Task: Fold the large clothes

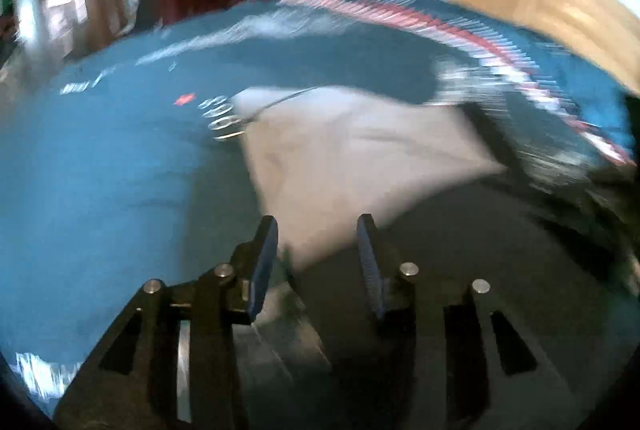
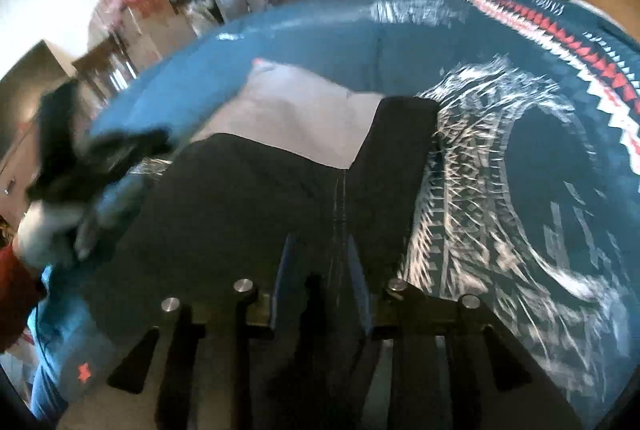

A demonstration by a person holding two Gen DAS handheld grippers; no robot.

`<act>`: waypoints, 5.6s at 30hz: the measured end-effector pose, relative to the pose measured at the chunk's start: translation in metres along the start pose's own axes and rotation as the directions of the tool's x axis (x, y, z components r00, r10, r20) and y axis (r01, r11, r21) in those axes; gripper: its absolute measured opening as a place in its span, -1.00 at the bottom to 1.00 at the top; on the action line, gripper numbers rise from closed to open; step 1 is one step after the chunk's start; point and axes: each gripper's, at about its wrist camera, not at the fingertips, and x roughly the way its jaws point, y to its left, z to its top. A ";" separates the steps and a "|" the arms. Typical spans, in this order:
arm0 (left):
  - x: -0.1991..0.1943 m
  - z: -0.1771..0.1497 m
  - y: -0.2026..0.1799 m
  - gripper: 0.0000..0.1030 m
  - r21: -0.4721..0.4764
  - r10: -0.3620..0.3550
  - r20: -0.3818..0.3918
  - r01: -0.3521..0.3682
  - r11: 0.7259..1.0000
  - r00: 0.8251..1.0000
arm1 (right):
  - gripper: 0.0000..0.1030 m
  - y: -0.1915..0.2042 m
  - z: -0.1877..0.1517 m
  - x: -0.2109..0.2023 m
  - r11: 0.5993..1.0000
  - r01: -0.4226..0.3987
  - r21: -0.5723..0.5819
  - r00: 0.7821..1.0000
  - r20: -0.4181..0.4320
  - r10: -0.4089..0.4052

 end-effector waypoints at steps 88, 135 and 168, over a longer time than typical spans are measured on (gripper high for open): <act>-0.070 -0.150 -0.055 1.00 -0.232 0.392 -0.212 -0.436 0.869 0.895 | 1.00 -0.003 -0.171 -0.081 0.872 0.449 0.196 0.893 -0.133 -0.430; -0.070 -0.149 -0.051 1.00 -0.241 0.377 -0.226 -0.427 0.872 0.898 | 1.00 -0.003 -0.170 -0.079 0.873 0.442 0.205 0.897 -0.132 -0.423; -0.063 -0.145 -0.052 1.00 -0.232 0.386 -0.252 -0.442 0.866 0.888 | 1.00 -0.003 -0.168 -0.077 0.867 0.458 0.196 0.888 -0.132 -0.440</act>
